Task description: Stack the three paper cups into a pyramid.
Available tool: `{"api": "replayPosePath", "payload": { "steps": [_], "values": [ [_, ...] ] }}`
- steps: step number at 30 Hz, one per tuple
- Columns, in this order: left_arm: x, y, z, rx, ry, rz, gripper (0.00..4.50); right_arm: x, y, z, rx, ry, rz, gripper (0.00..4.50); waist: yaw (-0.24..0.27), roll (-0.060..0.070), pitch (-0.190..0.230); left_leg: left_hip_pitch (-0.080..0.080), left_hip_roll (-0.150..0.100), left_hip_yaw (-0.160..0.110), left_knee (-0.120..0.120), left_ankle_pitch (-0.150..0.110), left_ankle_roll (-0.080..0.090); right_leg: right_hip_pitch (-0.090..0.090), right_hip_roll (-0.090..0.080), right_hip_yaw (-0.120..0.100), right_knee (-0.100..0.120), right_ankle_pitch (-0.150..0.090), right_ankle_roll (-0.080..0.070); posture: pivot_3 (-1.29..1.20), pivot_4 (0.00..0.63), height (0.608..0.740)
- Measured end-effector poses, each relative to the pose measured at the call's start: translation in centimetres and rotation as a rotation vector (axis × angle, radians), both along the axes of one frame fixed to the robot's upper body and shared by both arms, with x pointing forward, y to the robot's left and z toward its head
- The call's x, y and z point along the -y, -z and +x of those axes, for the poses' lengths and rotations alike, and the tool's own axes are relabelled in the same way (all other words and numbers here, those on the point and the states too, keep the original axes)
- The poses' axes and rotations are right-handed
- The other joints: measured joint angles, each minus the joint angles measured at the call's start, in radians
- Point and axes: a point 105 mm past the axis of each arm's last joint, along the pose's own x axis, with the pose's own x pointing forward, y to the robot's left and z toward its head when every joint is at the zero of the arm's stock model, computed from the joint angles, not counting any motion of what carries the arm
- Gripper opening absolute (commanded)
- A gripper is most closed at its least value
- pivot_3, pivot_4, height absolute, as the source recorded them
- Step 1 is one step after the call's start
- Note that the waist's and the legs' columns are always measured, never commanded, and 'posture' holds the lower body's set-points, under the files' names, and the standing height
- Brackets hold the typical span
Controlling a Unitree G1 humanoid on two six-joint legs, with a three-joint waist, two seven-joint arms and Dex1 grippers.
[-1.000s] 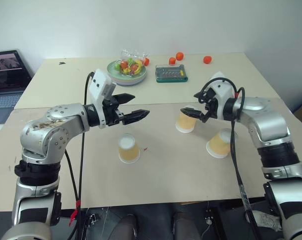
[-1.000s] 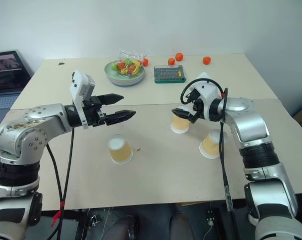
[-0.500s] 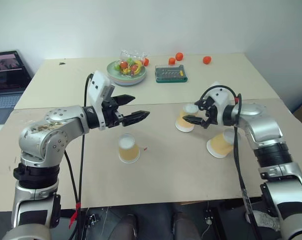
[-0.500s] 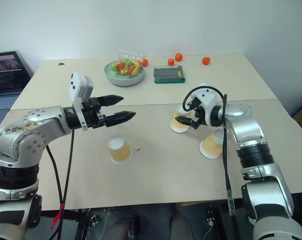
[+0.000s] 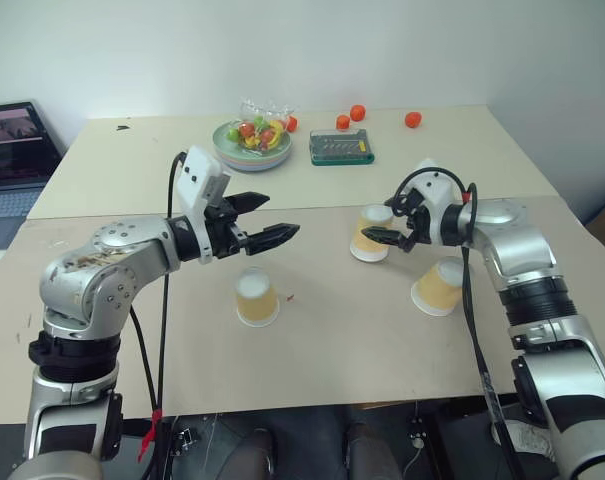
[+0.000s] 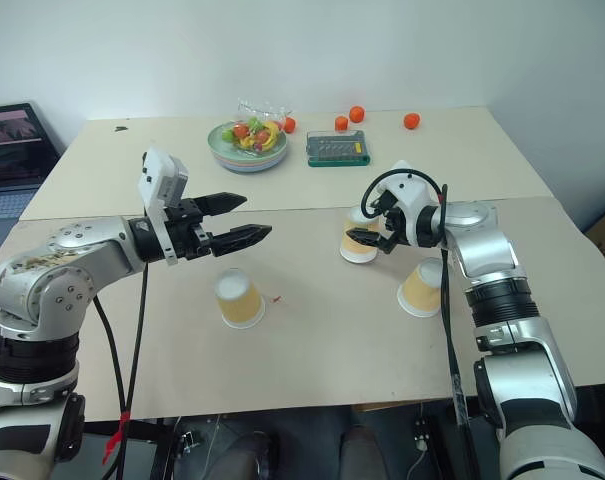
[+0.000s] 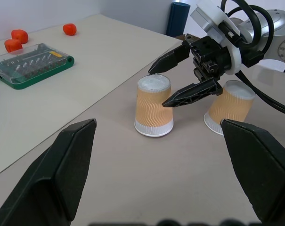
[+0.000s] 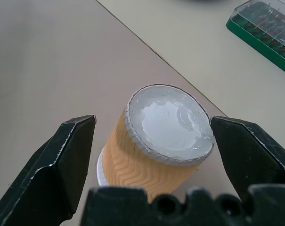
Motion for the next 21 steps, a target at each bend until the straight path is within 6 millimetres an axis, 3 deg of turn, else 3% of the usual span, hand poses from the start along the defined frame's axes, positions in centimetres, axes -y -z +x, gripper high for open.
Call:
{"api": "replayPosePath", "payload": {
  "steps": [12, 21],
  "values": [
    [0.3, 0.0, 0.0, -0.002, 0.008, -0.011, 4.5, 0.2, -0.8, 0.2, -0.011, -0.012, 0.003, 4.48, 0.0, 0.0, 0.0, 0.0, 0.0, 0.0, 0.0, 0.0, 0.0, 0.0, 0.0, 0.0, 0.0, 0.0, 0.0, 0.0, 0.15, 0.74],
    [0.2, 0.0, 0.0, -0.001, 0.005, -0.01, 4.5, 0.8, 0.4, 0.3, -0.04, -0.007, -0.033, 4.48, 0.0, 0.0, 0.0, 0.0, 0.0, 0.0, 0.0, 0.0, 0.0, 0.0, 0.0, 0.0, 0.0, 0.0, 0.0, 0.0, 0.15, 0.74]
  ]
}}
